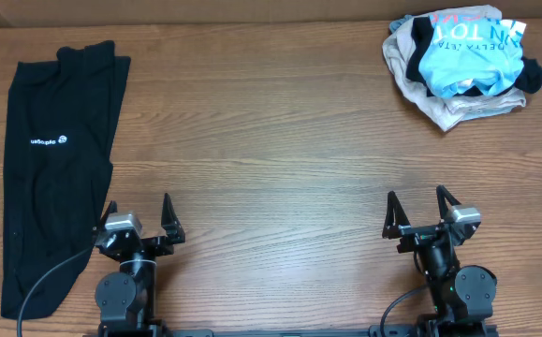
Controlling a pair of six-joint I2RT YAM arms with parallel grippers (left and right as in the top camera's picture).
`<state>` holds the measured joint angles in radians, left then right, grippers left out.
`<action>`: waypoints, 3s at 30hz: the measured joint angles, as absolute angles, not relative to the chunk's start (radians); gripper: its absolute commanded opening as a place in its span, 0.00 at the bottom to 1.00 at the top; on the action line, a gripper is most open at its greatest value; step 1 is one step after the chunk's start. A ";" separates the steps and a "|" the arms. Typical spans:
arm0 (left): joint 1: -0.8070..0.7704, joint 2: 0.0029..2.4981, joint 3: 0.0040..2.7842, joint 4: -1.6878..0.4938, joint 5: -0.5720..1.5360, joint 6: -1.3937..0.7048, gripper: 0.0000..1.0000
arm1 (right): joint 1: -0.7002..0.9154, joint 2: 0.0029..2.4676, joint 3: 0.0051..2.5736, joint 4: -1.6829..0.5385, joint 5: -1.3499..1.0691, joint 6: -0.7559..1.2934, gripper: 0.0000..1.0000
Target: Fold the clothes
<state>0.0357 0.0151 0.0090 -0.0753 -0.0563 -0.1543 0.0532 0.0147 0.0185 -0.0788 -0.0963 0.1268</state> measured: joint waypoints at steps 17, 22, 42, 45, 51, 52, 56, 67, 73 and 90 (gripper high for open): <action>0.036 0.015 0.009 -0.075 -0.057 -0.154 1.00 | 0.053 0.015 0.019 -0.079 -0.096 0.127 1.00; 0.036 0.015 0.009 -0.075 -0.057 -0.154 1.00 | 0.053 0.015 0.019 -0.079 -0.096 0.127 1.00; 0.036 0.015 0.009 -0.075 -0.057 -0.154 1.00 | 0.053 0.015 0.019 -0.079 -0.096 0.127 1.00; 0.036 0.015 0.009 -0.075 -0.057 -0.154 1.00 | 0.053 0.015 0.019 -0.079 -0.097 0.128 1.00; 0.036 0.015 0.009 -0.075 -0.056 -0.154 1.00 | 0.053 0.015 0.019 -0.079 -0.096 0.127 1.00; 0.036 0.015 0.009 -0.075 -0.057 -0.154 1.00 | 0.053 0.015 0.019 -0.080 -0.097 0.127 1.00; 0.036 0.015 0.009 -0.075 -0.057 -0.154 1.00 | 0.053 0.015 0.019 -0.079 -0.096 0.128 1.00; 0.036 0.015 0.009 -0.075 -0.056 -0.154 1.00 | 0.053 0.015 0.019 -0.083 -0.062 0.127 1.00; 0.036 0.015 0.009 -0.074 -0.001 -0.154 1.00 | 0.053 0.015 0.019 -0.061 -0.058 0.133 1.00; 0.036 0.143 0.394 -0.398 0.229 -0.031 1.00 | 0.053 0.022 0.158 -0.083 -0.326 0.169 1.00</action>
<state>0.0357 0.1429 0.3939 -0.3985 0.2287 -0.0311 0.0532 0.0219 0.1577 -0.0834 -0.3260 0.1688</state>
